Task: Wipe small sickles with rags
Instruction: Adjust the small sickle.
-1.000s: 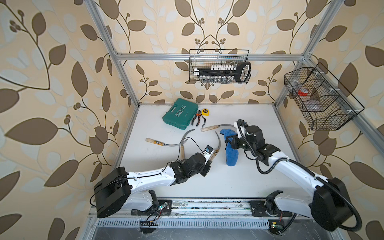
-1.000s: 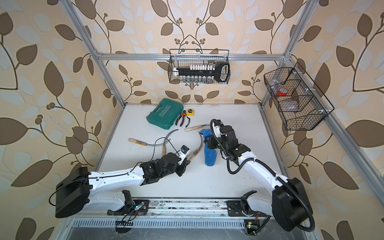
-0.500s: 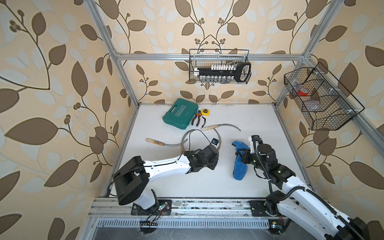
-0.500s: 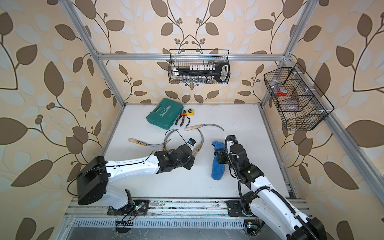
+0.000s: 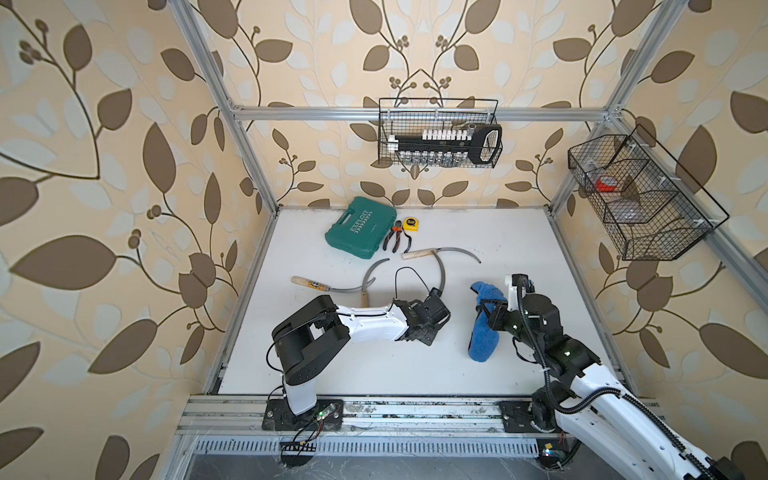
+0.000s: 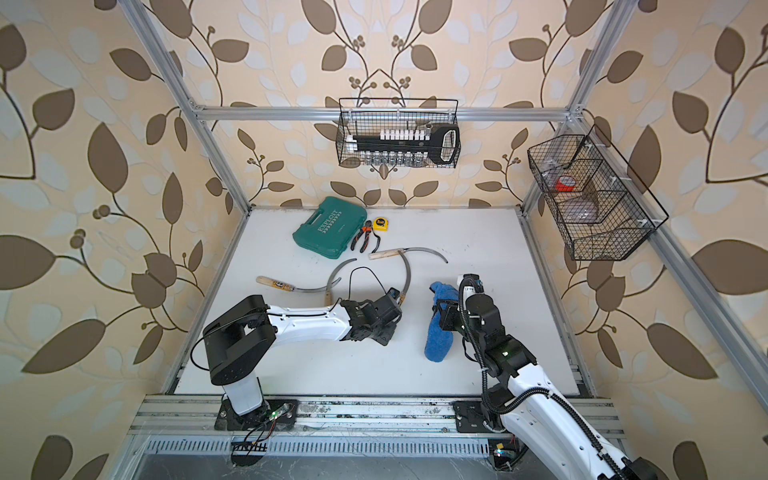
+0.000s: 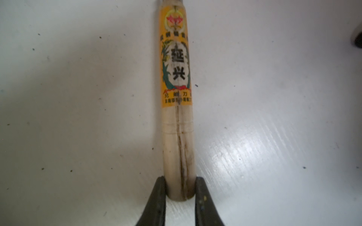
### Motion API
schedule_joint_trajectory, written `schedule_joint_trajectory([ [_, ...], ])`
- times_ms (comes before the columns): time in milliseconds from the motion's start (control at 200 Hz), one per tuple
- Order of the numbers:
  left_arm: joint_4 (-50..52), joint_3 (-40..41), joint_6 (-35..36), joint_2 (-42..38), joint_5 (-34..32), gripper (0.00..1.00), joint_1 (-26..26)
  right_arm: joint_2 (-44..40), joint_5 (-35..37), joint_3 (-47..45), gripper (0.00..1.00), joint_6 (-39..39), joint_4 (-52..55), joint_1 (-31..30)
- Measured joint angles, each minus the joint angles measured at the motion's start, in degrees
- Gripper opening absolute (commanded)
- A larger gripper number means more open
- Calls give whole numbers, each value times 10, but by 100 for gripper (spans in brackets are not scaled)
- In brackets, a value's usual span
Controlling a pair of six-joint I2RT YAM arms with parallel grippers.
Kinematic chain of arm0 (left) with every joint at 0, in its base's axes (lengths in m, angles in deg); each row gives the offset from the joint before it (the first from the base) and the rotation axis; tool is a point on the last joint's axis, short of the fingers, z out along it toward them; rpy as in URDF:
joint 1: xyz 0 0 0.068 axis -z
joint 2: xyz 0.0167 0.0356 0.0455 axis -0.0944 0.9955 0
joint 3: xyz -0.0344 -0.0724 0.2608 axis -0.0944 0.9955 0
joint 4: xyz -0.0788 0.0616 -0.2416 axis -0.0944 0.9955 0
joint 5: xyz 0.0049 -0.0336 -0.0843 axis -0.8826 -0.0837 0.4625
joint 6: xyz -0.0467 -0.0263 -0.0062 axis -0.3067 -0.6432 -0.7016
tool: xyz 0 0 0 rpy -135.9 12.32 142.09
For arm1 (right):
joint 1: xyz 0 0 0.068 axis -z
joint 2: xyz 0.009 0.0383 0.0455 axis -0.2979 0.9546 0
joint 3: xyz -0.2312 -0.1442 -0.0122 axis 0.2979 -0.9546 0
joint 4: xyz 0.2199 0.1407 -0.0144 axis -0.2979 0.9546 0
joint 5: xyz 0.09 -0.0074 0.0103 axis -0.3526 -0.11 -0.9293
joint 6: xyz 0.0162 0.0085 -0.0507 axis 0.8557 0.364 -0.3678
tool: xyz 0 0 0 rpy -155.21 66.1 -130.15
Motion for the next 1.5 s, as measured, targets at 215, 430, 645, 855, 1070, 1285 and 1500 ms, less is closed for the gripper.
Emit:
schedule_joint_trajectory([
  [215, 43, -65, 4, 54, -15, 36, 0, -2, 0, 0, 0, 0, 0, 0],
  [430, 60, -112, 6, 89, -38, 36, 0, -8, -3, 0, 0, 0, 0, 0],
  [645, 73, -130, 8, 102, -48, 26, 0, -8, -7, 0, 0, 0, 0, 0],
  [855, 68, -119, 6, 93, -53, 1, 0, -8, -10, -1, 0, 0, 0, 0],
  [1070, 66, -39, 8, -3, -11, 0, -1, -7, -10, -10, 0, 0, -3, 0],
  [1285, -4, 37, 10, -215, 24, 0, -1, 0, -16, -14, 0, 2, -13, 0],
  [1500, -98, 113, 11, -401, 70, 0, -9, 1, -65, -27, 0, 2, -49, -5],
])
